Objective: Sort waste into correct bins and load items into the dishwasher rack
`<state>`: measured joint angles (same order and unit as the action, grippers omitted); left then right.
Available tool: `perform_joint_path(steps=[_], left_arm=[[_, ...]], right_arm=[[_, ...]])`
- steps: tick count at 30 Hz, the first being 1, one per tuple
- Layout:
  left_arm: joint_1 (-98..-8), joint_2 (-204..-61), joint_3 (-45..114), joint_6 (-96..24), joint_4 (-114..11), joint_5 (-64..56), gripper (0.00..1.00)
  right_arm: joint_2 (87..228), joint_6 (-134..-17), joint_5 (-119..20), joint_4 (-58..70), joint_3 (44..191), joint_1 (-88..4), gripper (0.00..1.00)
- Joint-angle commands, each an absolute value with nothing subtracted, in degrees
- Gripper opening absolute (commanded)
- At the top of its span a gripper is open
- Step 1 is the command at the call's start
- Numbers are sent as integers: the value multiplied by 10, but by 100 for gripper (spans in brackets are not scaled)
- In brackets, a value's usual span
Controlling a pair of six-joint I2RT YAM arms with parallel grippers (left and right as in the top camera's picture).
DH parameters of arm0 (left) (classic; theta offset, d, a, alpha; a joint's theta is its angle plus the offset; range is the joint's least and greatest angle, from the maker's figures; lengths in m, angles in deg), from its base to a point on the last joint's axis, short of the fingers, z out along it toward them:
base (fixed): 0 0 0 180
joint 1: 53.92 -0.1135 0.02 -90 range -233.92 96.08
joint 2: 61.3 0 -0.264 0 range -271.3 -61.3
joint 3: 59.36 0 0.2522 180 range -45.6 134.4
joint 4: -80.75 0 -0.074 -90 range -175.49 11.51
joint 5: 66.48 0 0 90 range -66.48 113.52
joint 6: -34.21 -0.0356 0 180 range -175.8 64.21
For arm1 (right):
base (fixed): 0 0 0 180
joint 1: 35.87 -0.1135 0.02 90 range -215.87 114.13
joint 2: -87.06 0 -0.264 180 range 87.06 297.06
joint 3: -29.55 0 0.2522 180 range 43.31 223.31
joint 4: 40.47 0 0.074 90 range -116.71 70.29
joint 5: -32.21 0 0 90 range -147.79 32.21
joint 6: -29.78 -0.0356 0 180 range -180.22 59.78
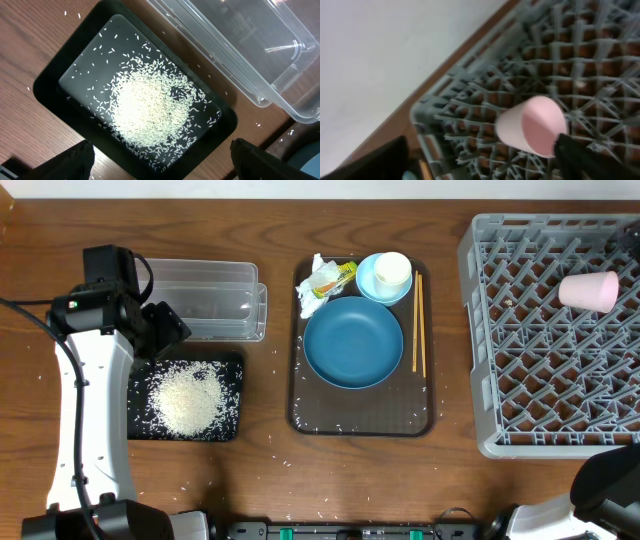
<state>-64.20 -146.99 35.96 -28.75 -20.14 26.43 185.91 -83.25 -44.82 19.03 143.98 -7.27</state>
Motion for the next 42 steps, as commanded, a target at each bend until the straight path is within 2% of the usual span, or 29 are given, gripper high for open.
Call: perform_joint_path(steps=[1, 3, 4, 6, 7, 9, 16, 20, 27, 28, 32, 35, 38, 42], left_arm=[[-643, -1461, 356, -285, -201, 265, 90], [-643, -1461, 356, -285, -201, 265, 90], [-643, -1461, 356, -285, -201, 265, 90], [-643, -1461, 356, -285, -201, 265, 90], [-643, -1461, 356, -285, -201, 265, 90], [-643, -1461, 356, -285, -201, 265, 90], [-643, -1461, 356, -285, -201, 265, 90], [-643, -1461, 356, -285, -201, 265, 90], [-643, -1461, 356, -285, -201, 265, 90], [-643, -1461, 356, -285, -201, 265, 90], [-643, -1461, 356, -285, -201, 265, 90], [-643, -1461, 356, -285, -201, 265, 90], [-643, -1461, 356, -285, -201, 265, 90], [-643, -1461, 356, -285, -201, 265, 90]], right_arm=[[1857, -794, -527, 209, 1450, -77, 84], [1859, -794, -526, 214, 1450, -77, 88], [1859, -794, -526, 214, 1450, -77, 86], [1859, -792, -533, 224, 1450, -76, 59], [1859, -792, -539, 225, 1450, -74, 40], [1865, -792, -539, 220, 1445, -73, 24], [1933, -767, -495, 211, 1443, -74, 26], [1978, -721, -406, 202, 1443, -73, 42], [2028, -726, -404, 195, 1443, -73, 41], [2032, -726, -404, 195, 1443, -73, 40], [2029, -726, -403, 195, 1445, -71, 20], [2019, -747, -402, 195, 1447, -62, 15], [2006, -754, -364, 190, 1447, -45, 2], [2005, -754, -228, 161, 1447, -10, 1]])
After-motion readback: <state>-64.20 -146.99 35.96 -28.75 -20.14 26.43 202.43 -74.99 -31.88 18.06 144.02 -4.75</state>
